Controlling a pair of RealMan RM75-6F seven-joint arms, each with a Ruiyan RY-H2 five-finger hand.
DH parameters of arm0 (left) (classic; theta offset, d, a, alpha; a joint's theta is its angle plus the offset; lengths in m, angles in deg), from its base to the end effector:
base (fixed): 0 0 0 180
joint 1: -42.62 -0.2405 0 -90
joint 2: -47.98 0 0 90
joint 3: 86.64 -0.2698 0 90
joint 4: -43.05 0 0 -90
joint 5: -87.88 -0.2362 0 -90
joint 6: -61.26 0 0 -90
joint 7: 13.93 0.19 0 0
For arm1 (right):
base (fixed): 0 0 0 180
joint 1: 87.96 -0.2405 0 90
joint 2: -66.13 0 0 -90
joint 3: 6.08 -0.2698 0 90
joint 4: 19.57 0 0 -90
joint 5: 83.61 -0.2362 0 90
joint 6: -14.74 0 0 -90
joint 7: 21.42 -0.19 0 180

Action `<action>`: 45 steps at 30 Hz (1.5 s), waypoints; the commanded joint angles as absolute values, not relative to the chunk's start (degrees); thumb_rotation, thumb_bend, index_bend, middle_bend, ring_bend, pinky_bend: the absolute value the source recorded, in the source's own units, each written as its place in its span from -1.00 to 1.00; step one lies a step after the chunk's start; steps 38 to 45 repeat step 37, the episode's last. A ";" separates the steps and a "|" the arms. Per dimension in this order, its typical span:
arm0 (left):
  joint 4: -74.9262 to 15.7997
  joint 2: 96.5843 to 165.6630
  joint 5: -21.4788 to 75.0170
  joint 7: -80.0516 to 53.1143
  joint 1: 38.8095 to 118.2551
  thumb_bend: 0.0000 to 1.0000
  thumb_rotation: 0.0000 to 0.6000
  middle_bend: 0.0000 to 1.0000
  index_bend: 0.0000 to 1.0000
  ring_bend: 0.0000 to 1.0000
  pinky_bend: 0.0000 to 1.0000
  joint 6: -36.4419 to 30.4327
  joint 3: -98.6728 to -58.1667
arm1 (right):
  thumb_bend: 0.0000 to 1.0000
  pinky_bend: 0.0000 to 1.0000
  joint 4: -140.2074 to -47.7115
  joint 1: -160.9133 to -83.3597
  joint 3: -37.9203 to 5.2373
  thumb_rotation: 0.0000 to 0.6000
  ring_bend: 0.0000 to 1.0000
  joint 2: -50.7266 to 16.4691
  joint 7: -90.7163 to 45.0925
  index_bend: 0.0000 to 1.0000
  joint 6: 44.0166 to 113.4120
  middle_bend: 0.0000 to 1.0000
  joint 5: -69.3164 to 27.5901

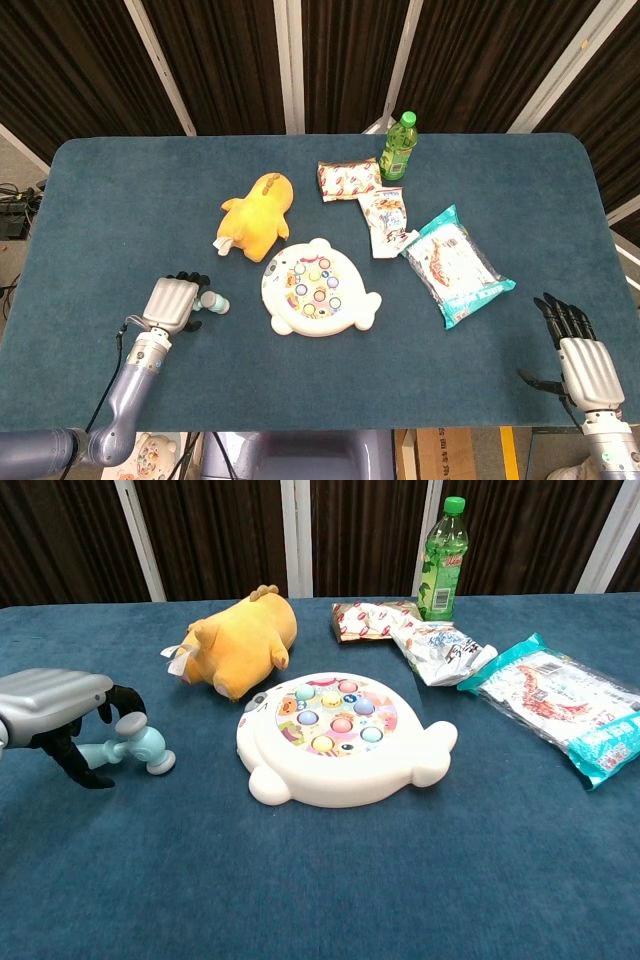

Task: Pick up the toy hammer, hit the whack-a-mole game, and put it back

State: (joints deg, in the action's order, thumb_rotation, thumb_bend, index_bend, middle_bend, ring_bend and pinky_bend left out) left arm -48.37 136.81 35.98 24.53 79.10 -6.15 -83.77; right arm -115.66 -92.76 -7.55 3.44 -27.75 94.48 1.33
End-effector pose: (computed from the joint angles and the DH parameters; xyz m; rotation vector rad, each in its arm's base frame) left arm -0.2115 0.3472 -0.0563 -1.7587 -0.9043 -0.6109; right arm -0.3332 -0.2218 0.1228 1.3775 -1.1178 0.9343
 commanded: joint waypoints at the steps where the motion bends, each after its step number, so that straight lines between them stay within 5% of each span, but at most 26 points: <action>1: -48.62 136.53 36.02 24.61 79.02 -0.70 1.00 -0.47 -0.46 -0.50 -0.21 -6.10 -83.61 | -0.67 -1.00 -115.65 -92.73 -7.54 1.00 -1.00 3.47 -27.77 -1.00 94.50 -1.00 1.34; 12: -59.08 127.65 29.34 20.20 76.00 -0.79 1.00 -0.62 -0.55 -0.62 -0.39 -11.26 -82.77 | -0.67 -1.00 -115.52 -92.69 -7.61 1.00 -1.00 3.64 -28.15 -1.00 94.53 -1.00 1.28; 17: -67.42 117.82 20.96 16.11 70.88 -0.80 1.00 -0.96 -0.86 -0.94 -0.74 -16.47 -86.77 | -0.67 -1.00 -115.07 -92.62 -7.52 1.00 -1.00 3.52 -27.67 -1.00 95.04 -1.00 1.96; 20: -69.23 114.42 16.22 12.75 67.09 -0.81 1.00 -1.00 -0.97 -1.00 -0.82 -19.80 -90.06 | -0.67 -1.00 -114.45 -92.78 -7.26 1.00 -1.00 3.33 -26.47 -1.00 95.35 -1.00 3.13; 29: -56.93 114.69 -1.87 -0.78 54.18 -0.83 1.00 -1.00 -1.00 -1.00 -0.90 -32.81 -99.37 | -0.67 -1.00 -111.32 -92.56 -7.41 1.00 -1.00 1.18 -22.29 -1.00 99.37 -1.00 7.28; 45: -52.28 115.27 -1.65 -6.33 50.13 -0.83 1.00 -1.00 -1.00 -1.00 -0.90 -35.50 -98.11 | -0.67 -1.00 -110.48 -92.53 -7.51 1.00 -1.00 0.32 -22.03 -1.00 99.81 -1.00 7.35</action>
